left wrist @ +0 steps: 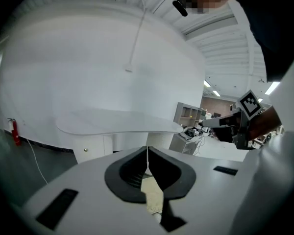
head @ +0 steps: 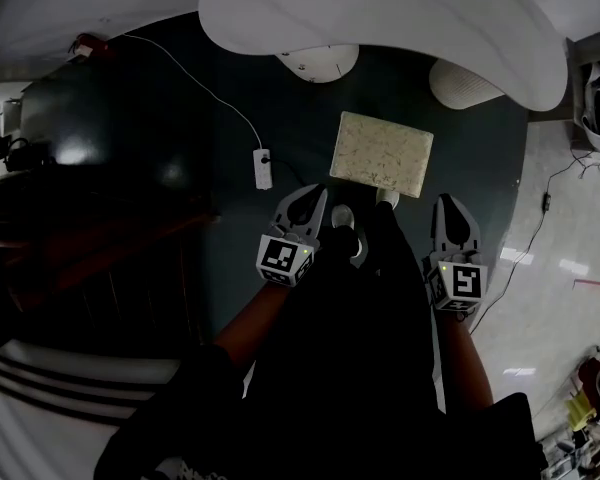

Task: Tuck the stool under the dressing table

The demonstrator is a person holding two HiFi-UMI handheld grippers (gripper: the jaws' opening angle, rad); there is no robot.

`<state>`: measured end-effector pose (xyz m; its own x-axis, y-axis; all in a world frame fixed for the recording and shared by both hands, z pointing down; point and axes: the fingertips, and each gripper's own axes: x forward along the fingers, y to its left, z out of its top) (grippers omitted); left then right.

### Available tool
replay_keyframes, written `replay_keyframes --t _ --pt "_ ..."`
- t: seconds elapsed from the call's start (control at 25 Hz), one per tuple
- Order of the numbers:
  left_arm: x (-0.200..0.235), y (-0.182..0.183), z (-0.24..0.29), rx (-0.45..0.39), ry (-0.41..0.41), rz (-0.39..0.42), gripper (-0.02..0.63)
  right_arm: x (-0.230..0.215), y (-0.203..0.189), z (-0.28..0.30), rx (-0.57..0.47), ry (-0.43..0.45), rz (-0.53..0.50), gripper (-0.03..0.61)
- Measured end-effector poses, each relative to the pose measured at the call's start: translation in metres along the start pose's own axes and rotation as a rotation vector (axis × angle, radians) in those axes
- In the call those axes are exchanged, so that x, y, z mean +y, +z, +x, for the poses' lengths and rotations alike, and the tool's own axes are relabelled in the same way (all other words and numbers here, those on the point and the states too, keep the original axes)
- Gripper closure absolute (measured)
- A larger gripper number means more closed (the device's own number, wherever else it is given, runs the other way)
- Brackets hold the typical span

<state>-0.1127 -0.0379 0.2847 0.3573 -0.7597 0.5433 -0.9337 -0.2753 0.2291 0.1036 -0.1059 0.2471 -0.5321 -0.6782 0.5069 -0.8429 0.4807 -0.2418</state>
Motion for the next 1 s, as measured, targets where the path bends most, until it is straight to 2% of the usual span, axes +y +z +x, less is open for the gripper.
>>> replay_keyframes --t 0.12,0.28,0.44,0.52,0.64,0.8,1.0 --pt "0.014 -0.025 0.016 0.032 0.015 -0.023 0.595 -0.01 -0.034 0.013 0.056 0.002 -0.028 0.538" --pt "0.023 -0.069 0.034 0.094 -0.028 -0.021 0.595 -0.02 -0.091 0.023 0.109 -0.023 -0.009 0.538" --pt "0.03 -0.132 0.053 0.18 -0.047 -0.009 0.595 -0.021 -0.159 0.042 0.16 -0.052 0.004 0.538" --pt "0.03 -0.16 0.065 0.205 -0.061 -0.028 0.595 -0.02 -0.181 0.056 0.16 -0.049 0.036 0.538" --pt "0.039 -0.195 0.087 0.197 -0.056 -0.089 0.595 -0.024 -0.218 0.077 0.19 -0.05 0.088 0.538" --pt "0.058 -0.244 0.106 0.218 -0.02 -0.095 0.595 -0.037 -0.279 0.088 0.254 -0.069 0.086 0.538" --pt "0.07 -0.281 0.138 0.184 -0.085 -0.073 0.594 -0.053 -0.331 0.104 0.28 -0.069 0.027 0.537"
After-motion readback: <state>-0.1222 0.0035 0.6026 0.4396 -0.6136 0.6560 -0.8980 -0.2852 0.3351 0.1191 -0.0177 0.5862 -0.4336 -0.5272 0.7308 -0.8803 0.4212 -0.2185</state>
